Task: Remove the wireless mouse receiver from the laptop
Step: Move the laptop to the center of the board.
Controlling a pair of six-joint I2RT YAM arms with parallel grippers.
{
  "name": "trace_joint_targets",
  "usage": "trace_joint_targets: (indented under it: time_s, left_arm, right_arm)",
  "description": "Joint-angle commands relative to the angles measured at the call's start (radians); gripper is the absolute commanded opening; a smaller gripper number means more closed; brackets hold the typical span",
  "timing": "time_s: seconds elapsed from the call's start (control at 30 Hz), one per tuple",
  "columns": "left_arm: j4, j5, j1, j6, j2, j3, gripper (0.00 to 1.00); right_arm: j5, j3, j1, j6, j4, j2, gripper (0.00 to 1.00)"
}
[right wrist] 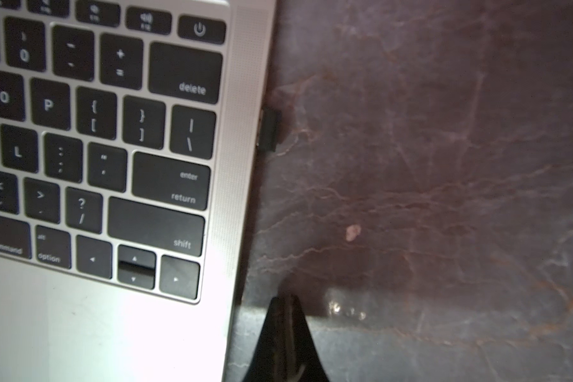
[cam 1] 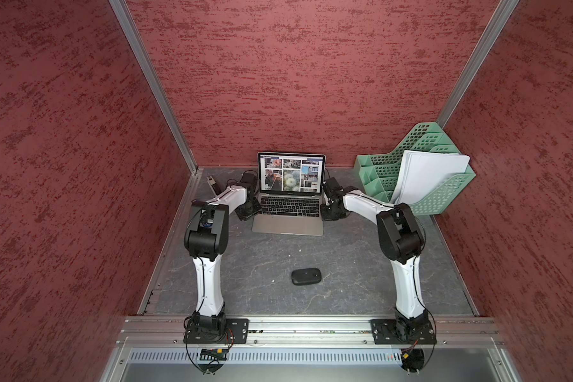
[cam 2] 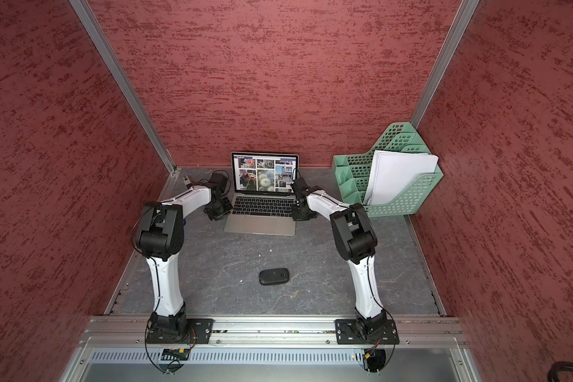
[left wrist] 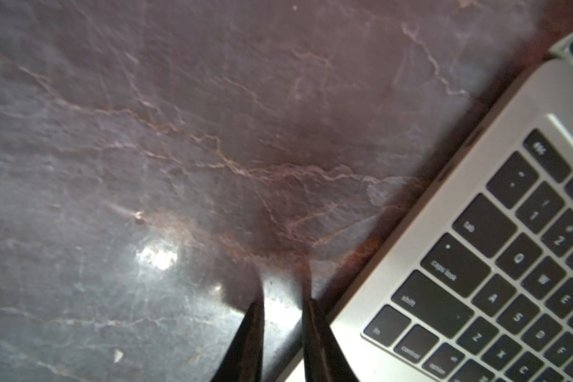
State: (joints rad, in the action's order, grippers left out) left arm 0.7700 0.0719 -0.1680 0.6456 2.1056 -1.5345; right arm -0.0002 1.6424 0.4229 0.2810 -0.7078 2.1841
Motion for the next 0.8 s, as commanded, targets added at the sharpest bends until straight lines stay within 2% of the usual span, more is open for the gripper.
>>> trace_joint_targets:
  time_s: [0.0,0.33,0.77]
  left_arm:
    - [-0.001,-0.091,-0.069,0.020,0.036,0.046,0.24]
    - [-0.011,-0.123,-0.154,0.042,0.033,0.086,0.24]
    - [-0.005,-0.134,-0.193,0.053,0.027,0.073,0.23]
  right_arm:
    - [0.012,-0.008,-0.021,-0.005,-0.047,0.043,0.00]
    - [0.006,-0.016,-0.033,-0.003,-0.038,0.046,0.00]
    - [0.011,-0.036,-0.055,-0.009,-0.032,0.037,0.00]
